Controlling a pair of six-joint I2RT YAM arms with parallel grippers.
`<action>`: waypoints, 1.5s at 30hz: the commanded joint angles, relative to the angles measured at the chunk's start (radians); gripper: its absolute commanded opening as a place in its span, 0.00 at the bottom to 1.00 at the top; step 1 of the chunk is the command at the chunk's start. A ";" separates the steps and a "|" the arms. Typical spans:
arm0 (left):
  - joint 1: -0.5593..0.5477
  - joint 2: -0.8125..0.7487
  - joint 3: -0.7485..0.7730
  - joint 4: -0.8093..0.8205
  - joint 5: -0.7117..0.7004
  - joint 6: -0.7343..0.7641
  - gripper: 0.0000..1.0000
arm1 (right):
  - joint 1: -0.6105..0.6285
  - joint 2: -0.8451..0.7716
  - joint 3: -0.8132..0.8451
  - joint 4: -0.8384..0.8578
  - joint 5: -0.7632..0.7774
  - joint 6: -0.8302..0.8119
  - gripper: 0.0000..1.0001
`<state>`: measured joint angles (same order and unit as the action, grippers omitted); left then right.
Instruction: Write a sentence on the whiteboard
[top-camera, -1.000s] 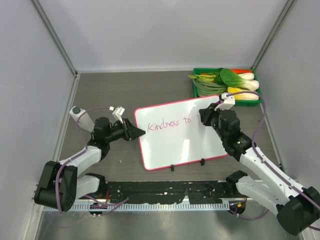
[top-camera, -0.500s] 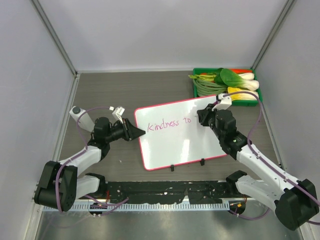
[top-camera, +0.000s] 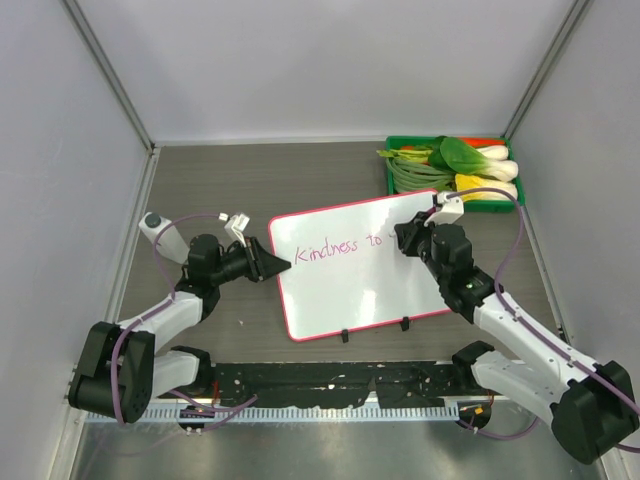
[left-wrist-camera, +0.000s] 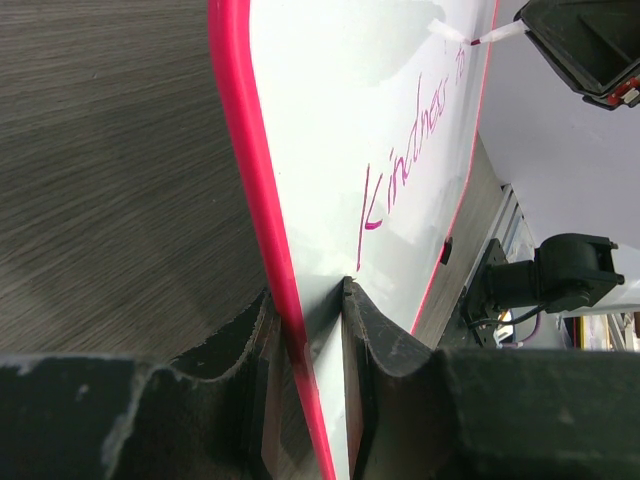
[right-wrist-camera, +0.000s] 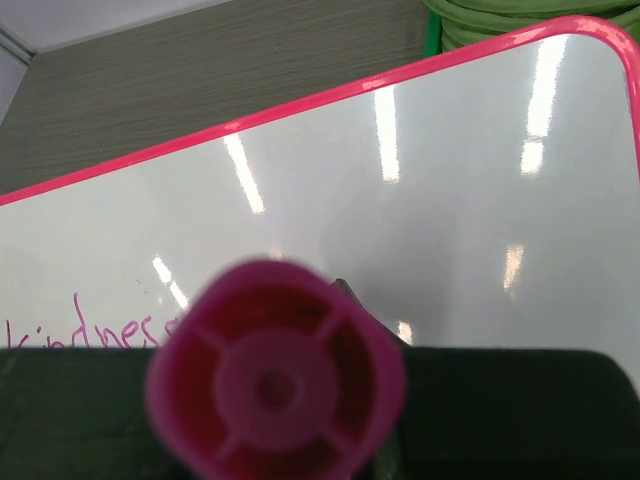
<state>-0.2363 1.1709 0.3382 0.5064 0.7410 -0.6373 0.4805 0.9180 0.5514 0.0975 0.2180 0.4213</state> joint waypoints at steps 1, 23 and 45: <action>-0.028 0.016 0.004 -0.048 -0.006 0.080 0.00 | -0.005 -0.030 -0.018 -0.010 0.006 -0.003 0.01; -0.026 0.012 0.002 -0.046 -0.009 0.080 0.00 | -0.005 -0.021 0.085 -0.010 0.037 0.004 0.02; -0.028 0.022 0.005 -0.043 -0.006 0.080 0.00 | -0.003 -0.007 0.019 -0.053 0.050 0.002 0.01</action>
<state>-0.2367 1.1736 0.3386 0.5068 0.7414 -0.6373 0.4805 0.9329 0.5919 0.0509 0.2604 0.4248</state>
